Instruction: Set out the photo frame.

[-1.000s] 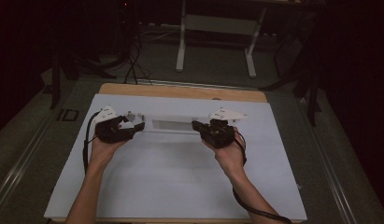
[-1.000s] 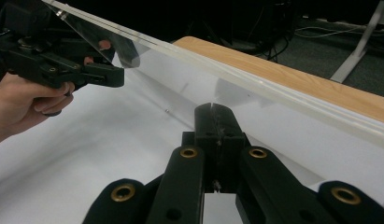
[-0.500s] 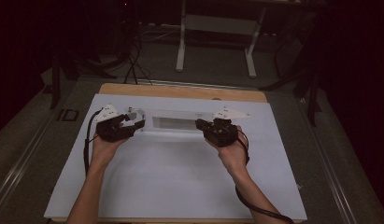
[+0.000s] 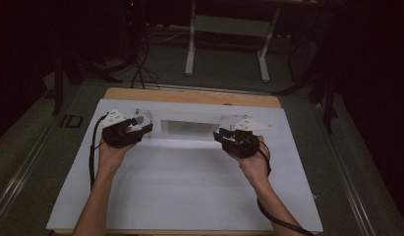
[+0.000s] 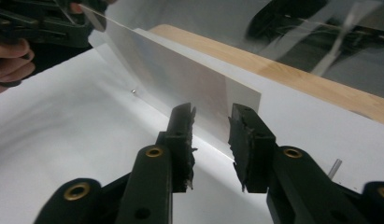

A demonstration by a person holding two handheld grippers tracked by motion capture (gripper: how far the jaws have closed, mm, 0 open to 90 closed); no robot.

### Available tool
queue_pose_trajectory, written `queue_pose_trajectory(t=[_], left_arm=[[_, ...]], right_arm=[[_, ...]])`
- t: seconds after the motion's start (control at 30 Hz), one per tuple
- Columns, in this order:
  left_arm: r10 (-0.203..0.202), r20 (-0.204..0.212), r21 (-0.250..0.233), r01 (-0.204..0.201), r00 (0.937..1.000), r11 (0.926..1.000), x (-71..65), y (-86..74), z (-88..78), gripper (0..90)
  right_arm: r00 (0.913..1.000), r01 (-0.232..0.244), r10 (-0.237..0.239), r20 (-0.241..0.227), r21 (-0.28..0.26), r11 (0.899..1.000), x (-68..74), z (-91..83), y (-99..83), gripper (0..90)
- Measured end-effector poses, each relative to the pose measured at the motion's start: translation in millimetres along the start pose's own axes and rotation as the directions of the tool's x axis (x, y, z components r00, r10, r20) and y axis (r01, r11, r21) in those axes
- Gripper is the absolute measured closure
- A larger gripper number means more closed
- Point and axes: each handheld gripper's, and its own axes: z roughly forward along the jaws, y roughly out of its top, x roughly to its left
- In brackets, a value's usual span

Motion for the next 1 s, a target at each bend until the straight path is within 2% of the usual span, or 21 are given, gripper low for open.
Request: queue_pose_trajectory(t=[0.27, 0.4, 0.43, 0.67, 0.73, 1.0], left_arm=[[-0.005, -0.009, -0.009, 0.005, 0.9999, 0.9999, 1.0, 0.4, 1.9, 47.5], [-0.009, -0.014, -0.011, 0.009, 0.9999, 0.9999, 1.3, 0.8, 2.7, 47.4], [-0.012, -0.017, -0.014, 0.012, 0.9998, 0.9998, 1.4, 1.1, 3.4, 47.4], [-0.018, -0.026, -0.019, 0.017, 0.9995, 0.9997, 1.8, 1.8, 5.0, 47.3], [-0.016, -0.035, -0.023, 0.016, 0.9993, 0.9996, 1.5, 2.0, 5.8, 47.3], [-0.026, -0.048, -0.032, 0.025, 0.9985, 0.9992, 2.3, 2.8, 8.4, 47.3]], right_arm=[[0.9992, -0.009, 0.008, 0.039, 0.014, 1.000, -16.8, -7.2, -9.1, 67.2], [0.9988, 0.002, -0.002, 0.048, 0.014, 1.000, -23.2, -9.8, -11.7, 65.7], [0.9978, 0.004, -0.005, 0.065, 0.019, 1.000, -27.9, -11.9, -13.1, 65.4], [0.9951, -0.003, 0.001, 0.099, 0.025, 1.000, -40.9, -17.3, -18.2, 64.6], [0.9924, -0.002, -0.001, 0.123, 0.029, 1.000, -46.8, -18.9, -20.4, 64.2], [0.9886, -0.043, 0.038, 0.146, 0.026, 0.999, -62.3, -14.1, -24.8, 55.6]])
